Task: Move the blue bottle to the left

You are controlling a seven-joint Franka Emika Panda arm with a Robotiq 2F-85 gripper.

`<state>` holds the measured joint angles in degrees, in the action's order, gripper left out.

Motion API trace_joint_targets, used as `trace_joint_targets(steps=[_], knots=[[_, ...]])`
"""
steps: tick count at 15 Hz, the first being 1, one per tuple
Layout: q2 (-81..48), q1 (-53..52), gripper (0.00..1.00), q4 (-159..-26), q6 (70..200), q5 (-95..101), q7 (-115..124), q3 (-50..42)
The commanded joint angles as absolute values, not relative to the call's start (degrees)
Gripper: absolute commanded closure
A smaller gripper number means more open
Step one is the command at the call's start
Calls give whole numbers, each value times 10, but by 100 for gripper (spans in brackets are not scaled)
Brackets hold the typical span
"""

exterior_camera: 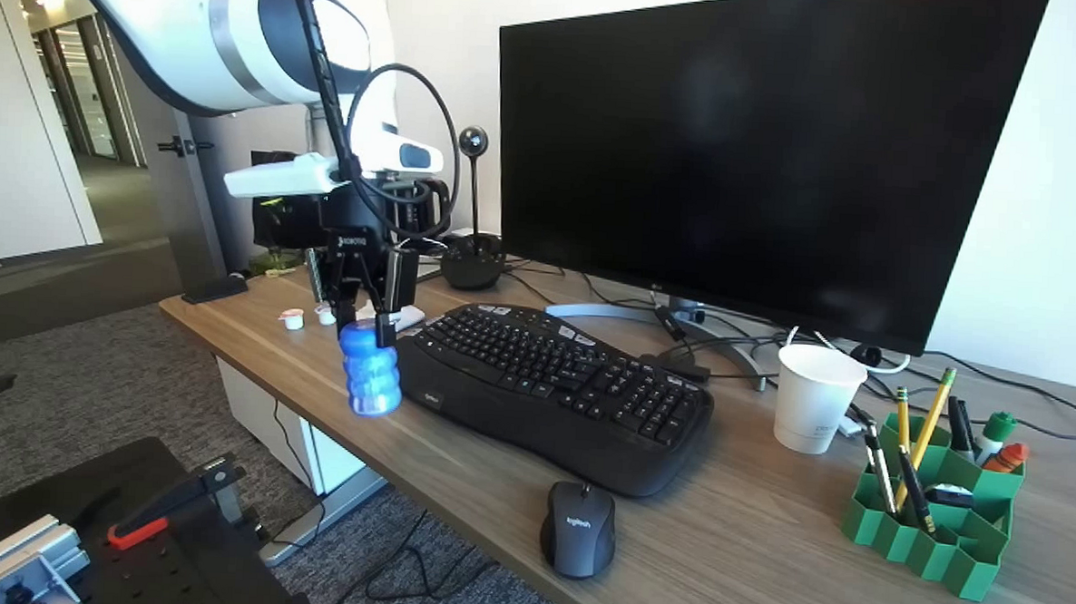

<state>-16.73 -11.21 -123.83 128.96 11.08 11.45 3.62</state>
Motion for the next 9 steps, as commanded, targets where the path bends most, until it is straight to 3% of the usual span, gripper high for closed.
trace_joint_targets(steps=[1, 9], knots=[[-173, -124, 65, -1217, 1280, 116, 143, 44], [-184, -130, 65, -1191, 1277, 114, 160, 44]])
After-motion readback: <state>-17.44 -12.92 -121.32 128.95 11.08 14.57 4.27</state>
